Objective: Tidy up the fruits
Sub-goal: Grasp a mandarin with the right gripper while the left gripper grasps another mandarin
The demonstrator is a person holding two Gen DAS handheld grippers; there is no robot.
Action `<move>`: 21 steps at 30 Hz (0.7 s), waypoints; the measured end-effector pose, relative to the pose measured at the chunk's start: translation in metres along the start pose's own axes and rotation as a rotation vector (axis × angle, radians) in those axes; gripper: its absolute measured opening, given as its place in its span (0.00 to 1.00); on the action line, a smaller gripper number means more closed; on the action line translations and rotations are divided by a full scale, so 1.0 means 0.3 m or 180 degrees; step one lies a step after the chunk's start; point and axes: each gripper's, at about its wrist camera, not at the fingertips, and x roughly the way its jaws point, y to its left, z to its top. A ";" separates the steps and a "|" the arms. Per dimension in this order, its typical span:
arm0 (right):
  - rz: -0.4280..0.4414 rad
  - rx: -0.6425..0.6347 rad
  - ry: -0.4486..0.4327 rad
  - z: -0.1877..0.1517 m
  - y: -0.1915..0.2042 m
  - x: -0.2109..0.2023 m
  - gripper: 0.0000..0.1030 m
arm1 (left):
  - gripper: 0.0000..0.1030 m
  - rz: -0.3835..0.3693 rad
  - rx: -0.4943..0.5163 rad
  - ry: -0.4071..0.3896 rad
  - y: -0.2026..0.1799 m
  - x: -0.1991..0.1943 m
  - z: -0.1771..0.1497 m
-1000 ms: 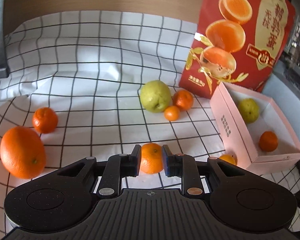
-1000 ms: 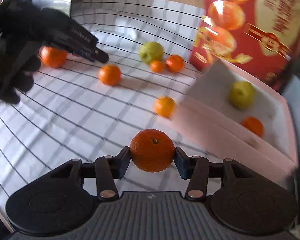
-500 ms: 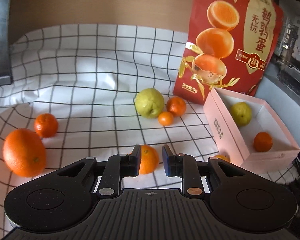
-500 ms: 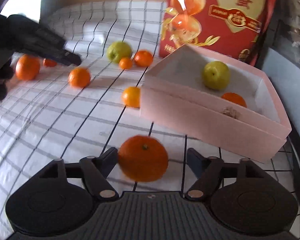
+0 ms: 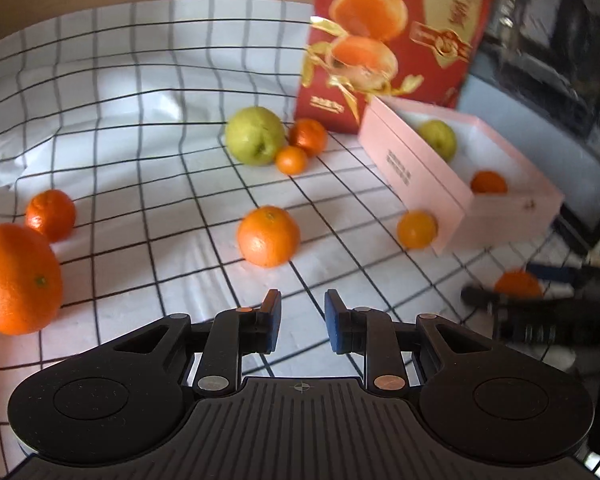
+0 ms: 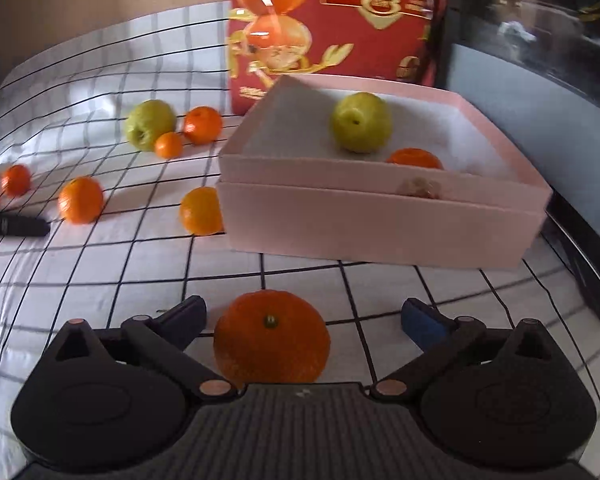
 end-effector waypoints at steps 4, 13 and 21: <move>-0.0178 0.0173 -0.0012 0.002 -0.017 0.004 1.00 | 0.28 -0.0033 0.0394 -0.0012 -0.046 0.034 -0.048; -0.0765 0.0208 -0.0101 -0.002 0.040 -0.014 1.00 | 0.31 -0.0217 0.0621 -0.0320 -0.055 0.046 -0.090; -0.0882 0.0156 -0.0129 0.003 0.052 -0.017 1.00 | 0.31 -0.0433 0.0428 -0.0383 -0.004 0.044 -0.093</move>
